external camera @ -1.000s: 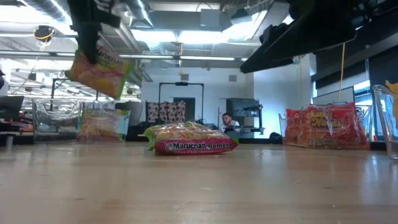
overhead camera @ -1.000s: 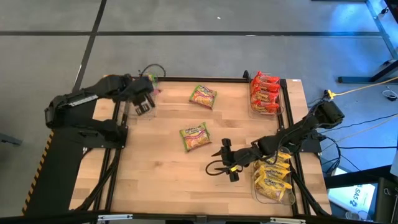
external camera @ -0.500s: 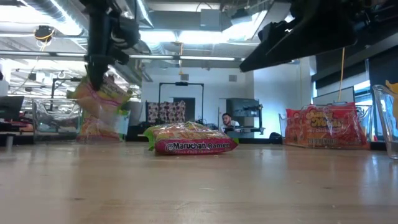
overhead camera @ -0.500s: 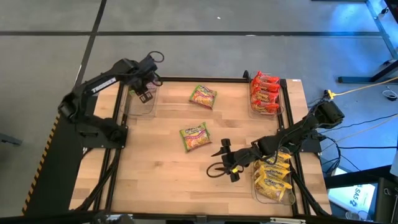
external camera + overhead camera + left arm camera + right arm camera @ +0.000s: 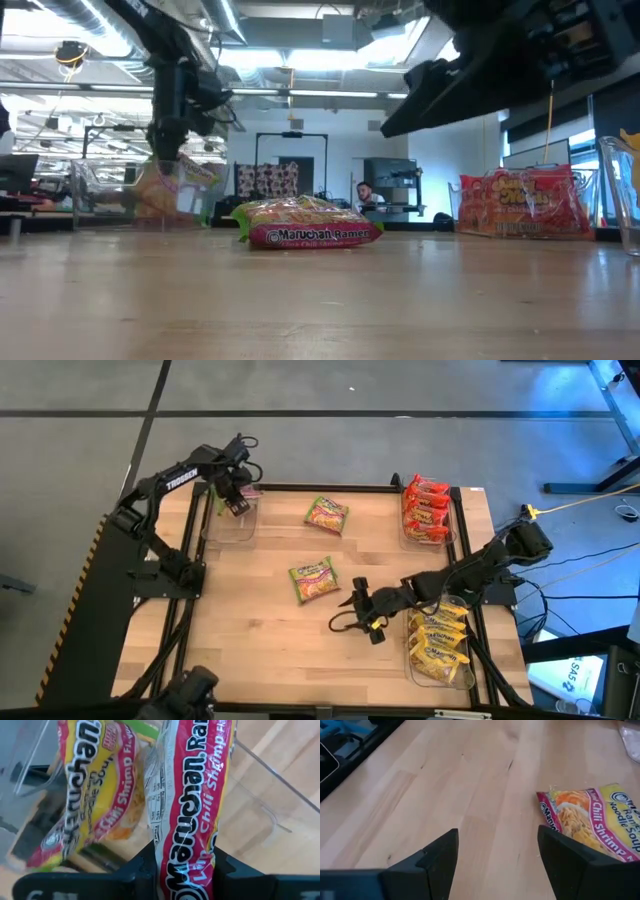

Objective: Sort Maruchan noodles
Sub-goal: Put the green noodle pack into the top left transparent bin

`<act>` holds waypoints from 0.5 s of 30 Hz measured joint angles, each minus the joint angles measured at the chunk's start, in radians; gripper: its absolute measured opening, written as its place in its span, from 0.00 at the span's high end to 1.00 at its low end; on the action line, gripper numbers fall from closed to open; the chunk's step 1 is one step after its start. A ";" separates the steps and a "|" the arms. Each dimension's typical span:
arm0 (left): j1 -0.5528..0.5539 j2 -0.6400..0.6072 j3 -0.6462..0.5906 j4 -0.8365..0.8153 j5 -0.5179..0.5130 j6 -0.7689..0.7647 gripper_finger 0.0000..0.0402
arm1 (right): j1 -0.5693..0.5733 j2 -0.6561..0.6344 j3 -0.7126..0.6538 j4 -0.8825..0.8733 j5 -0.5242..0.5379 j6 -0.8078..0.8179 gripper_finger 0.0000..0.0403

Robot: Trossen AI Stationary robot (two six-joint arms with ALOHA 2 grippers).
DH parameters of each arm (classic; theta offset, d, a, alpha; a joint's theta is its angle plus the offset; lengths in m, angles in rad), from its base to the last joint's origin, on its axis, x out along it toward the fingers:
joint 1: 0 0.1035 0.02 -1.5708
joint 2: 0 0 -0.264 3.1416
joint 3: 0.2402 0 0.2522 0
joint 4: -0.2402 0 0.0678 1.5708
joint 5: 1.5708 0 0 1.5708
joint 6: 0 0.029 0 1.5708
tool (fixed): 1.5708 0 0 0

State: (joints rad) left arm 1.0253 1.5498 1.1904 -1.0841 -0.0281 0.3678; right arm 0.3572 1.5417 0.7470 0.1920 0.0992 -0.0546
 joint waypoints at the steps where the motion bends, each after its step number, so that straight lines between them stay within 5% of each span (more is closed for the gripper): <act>1: 0.001 0.015 0.000 0.014 0.005 0.002 0.80 | -0.009 0.000 -0.007 0.010 -0.014 0.001 0.40; 15: 0.035 0.090 0.000 0.094 -0.107 0.011 0.68 | -0.045 0.000 -0.057 0.099 -0.093 0.005 0.40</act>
State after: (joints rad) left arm 1.0603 1.6394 1.1904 -0.9902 -0.1350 0.3783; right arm 0.3119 1.5421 0.6899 0.2911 0.0063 -0.0499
